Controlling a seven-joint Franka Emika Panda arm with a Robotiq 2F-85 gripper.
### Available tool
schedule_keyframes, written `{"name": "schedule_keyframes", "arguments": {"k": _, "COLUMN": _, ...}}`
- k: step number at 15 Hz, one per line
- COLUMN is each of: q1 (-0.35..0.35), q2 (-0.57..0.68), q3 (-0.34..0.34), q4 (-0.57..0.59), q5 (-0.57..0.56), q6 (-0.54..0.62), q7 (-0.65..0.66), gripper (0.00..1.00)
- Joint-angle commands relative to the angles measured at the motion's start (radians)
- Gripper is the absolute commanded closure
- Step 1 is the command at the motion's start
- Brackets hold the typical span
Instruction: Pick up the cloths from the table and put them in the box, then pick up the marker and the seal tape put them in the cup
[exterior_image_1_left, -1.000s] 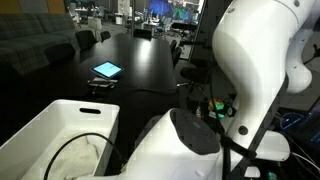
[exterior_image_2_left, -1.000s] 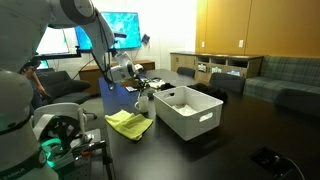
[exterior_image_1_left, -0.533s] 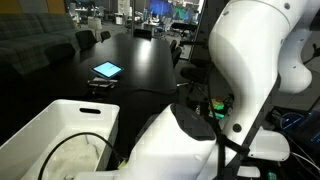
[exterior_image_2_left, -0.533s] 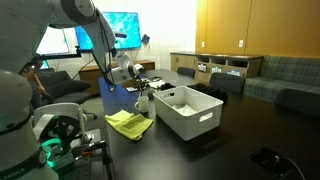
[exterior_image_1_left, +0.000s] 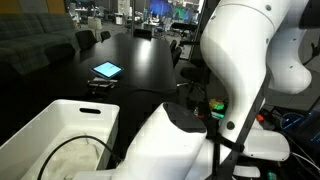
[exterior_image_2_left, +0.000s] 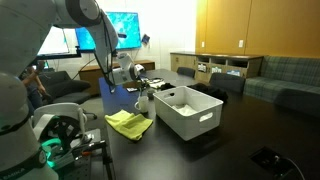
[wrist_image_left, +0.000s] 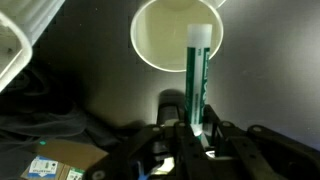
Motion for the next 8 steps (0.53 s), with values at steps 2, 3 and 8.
{"name": "schedule_keyframes", "arguments": {"k": 2, "q1": -0.098, "q2": 0.036, "q3": 0.1, "q4": 0.034, "q5": -0.003, "q6": 0.022, "q7": -0.043, "gripper": 0.95}}
{"name": "schedule_keyframes", "arguments": {"k": 3, "q1": -0.112, "q2": 0.041, "q3": 0.112, "q4": 0.038, "q5": -0.002, "q6": 0.023, "q7": -0.044, "gripper": 0.95}}
{"name": "schedule_keyframes", "arguments": {"k": 8, "q1": -0.175, "q2": 0.059, "q3": 0.169, "q4": 0.06, "q5": -0.004, "q6": 0.022, "q7": -0.057, "gripper": 0.95}}
